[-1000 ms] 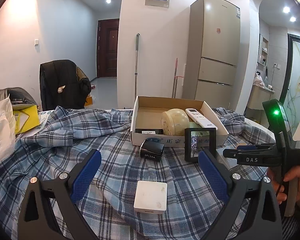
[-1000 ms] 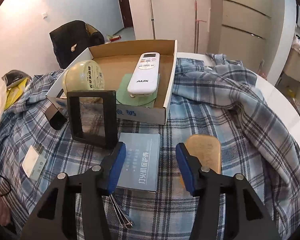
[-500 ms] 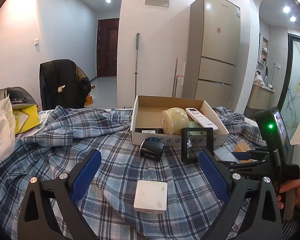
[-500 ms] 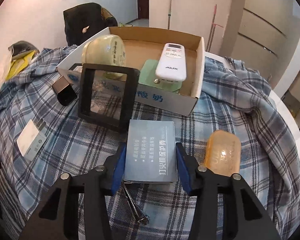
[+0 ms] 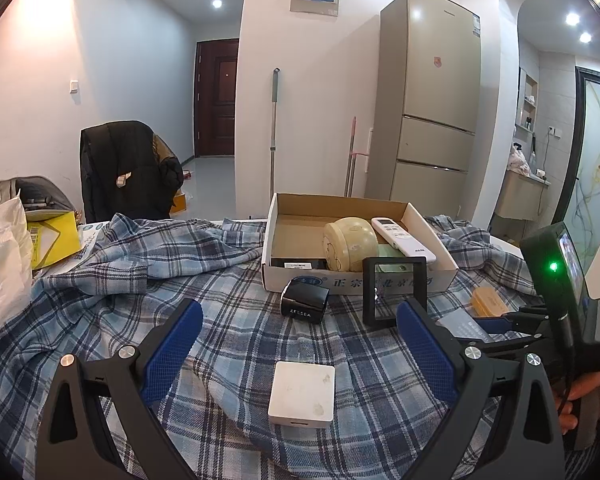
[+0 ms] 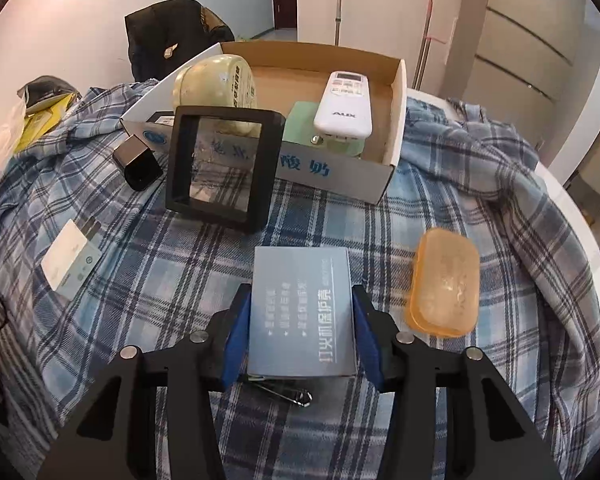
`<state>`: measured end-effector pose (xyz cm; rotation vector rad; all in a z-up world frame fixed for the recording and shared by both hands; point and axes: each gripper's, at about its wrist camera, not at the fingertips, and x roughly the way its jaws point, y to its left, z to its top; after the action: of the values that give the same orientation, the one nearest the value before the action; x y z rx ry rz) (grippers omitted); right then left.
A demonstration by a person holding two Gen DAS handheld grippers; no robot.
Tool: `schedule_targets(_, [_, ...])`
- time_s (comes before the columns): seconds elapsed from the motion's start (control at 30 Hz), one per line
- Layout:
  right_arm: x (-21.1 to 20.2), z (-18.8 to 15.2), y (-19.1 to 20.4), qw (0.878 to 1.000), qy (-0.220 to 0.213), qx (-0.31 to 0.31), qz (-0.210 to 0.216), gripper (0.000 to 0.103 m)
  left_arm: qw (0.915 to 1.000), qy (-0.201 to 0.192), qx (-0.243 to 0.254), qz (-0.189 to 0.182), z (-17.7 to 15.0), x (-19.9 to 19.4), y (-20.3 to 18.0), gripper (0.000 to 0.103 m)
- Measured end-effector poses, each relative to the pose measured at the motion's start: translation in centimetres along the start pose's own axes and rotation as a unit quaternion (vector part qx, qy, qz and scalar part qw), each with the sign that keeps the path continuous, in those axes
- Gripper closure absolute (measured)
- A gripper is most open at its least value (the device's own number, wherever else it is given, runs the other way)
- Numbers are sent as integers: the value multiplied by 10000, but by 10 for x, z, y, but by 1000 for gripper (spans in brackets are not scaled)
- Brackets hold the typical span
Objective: Organize rigid objects
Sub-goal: 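Lift the screen protector box with the right tool while the left tool grasps the white plug adapter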
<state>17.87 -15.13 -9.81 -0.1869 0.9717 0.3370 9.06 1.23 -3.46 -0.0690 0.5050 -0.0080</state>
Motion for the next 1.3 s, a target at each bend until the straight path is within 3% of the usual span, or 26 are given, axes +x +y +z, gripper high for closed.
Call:
schedule_targets(0.27, [-2,-1,-1,9999,-102,10,-22,58,10000,-3,3,0,0,0,-1,4])
schedule_targets(0.53, [-46,-1,0,9973,-700,-115,-213,58,10000,-28,30,66,3,-2,-1,4])
schedule_targets(0.83, [-66,-31,-23,9975,-597,133,-354,57,9979,-320,543,175,24,-35,-3,5])
schedule_targets(1.1, [-62,-44,-35,9977,-579,344,-110,57,9978,268,570,189,20,-35,9,7])
schedule_targets(1.3, [-49,-46,-35,9989,-301,346,-37,57,9946,861,559,-121,21,-12,11,8])
